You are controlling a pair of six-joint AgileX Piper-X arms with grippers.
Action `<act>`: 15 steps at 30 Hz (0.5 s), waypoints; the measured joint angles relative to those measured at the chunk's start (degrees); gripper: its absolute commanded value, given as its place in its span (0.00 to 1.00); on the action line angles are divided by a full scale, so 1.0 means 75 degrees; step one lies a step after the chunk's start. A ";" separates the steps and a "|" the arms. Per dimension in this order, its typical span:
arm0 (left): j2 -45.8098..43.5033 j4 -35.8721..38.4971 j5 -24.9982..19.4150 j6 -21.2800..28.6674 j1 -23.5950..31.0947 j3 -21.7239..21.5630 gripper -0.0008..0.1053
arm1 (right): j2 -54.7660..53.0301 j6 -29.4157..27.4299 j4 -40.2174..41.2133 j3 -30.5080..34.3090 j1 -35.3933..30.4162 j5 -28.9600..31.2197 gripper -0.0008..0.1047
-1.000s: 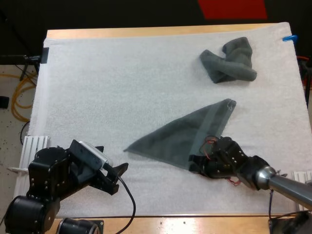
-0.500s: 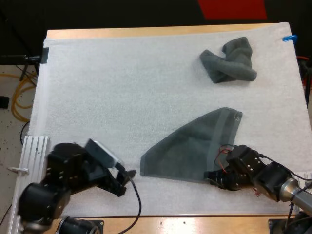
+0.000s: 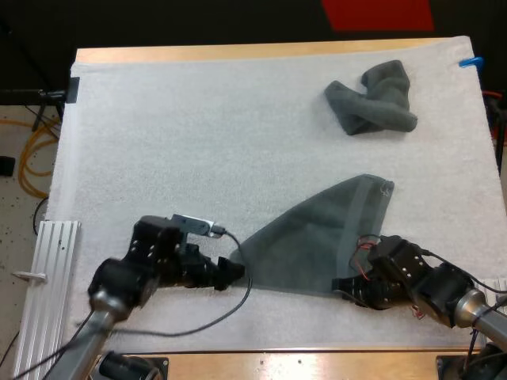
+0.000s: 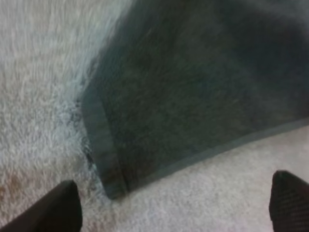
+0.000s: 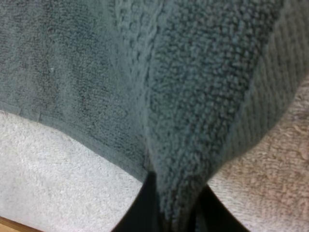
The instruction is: Pick towel from pile fold and stack
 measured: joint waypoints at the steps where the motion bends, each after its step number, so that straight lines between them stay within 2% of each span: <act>1: 0.0277 -0.0118 0.0074 -0.0001 0.0000 0.0000 0.73 | 0.0000 0.0000 0.0000 0.0000 0.0000 0.0000 0.01; 5: 0.1274 -0.0759 0.0446 -0.0001 0.0000 0.0000 0.73 | 0.0000 0.0000 0.0000 0.0000 0.0000 0.0000 0.01; 10: 0.2289 -0.1081 0.0560 -0.0001 0.0000 0.0000 0.73 | 0.0000 0.0000 0.0000 0.0000 0.0000 0.0000 0.01; 15: 0.2963 -0.1507 0.1288 -0.0001 0.0000 0.0000 0.73 | 0.0000 0.0000 0.0000 0.0000 0.0000 0.0000 0.01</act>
